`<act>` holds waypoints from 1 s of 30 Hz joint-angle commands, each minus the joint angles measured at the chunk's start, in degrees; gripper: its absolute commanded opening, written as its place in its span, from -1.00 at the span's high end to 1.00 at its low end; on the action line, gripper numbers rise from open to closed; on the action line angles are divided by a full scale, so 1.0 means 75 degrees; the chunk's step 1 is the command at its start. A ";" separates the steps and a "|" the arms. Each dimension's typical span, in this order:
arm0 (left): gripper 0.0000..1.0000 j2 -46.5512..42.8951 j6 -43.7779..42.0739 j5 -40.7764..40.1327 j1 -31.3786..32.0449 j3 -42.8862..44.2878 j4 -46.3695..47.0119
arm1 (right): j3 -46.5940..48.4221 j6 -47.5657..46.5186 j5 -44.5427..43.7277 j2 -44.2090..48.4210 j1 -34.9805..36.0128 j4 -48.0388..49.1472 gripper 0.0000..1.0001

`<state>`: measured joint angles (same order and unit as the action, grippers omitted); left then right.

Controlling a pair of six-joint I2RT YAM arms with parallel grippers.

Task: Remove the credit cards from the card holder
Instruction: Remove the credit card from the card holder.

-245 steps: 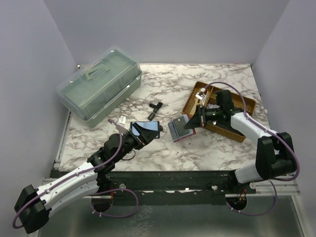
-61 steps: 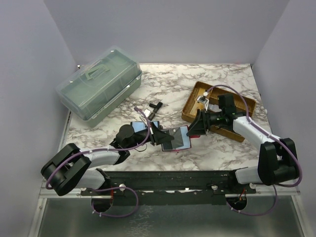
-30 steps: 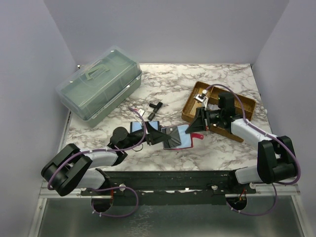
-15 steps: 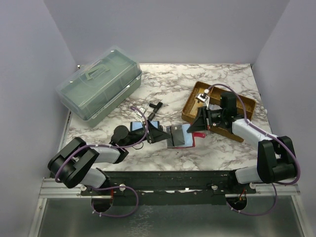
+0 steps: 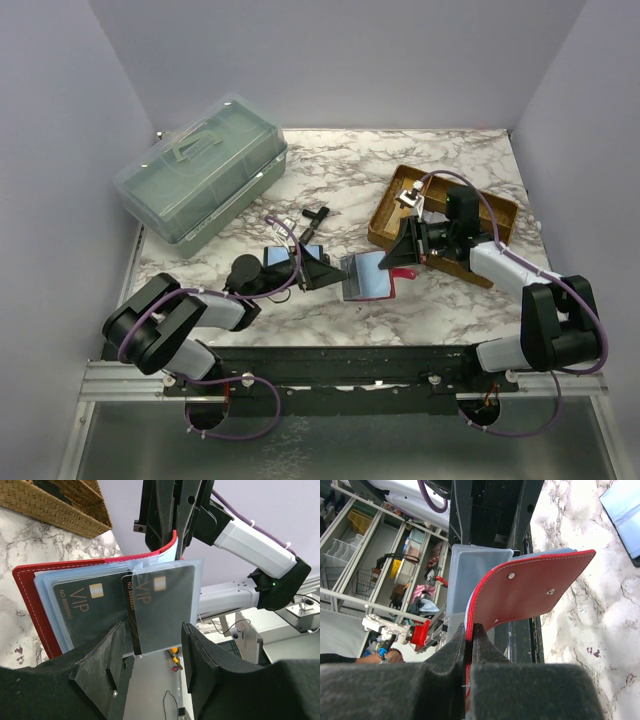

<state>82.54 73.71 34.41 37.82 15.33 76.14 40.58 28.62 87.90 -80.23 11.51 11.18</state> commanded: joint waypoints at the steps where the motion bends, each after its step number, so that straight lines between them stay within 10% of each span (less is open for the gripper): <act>1: -0.09 0.0211 -0.0042 0.0108 -0.0055 0.0012 0.0411 | -0.0052 0.0120 0.0778 -0.0004 -0.0014 0.0267 1.00; 30: -0.25 -0.0005 -0.0013 0.0556 0.0123 0.0871 -0.0776 | -0.0017 0.0422 0.0863 -0.0279 -0.0012 0.0602 1.00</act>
<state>84.79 75.35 37.71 38.39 22.52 72.58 40.53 30.17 87.96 -81.34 11.51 12.71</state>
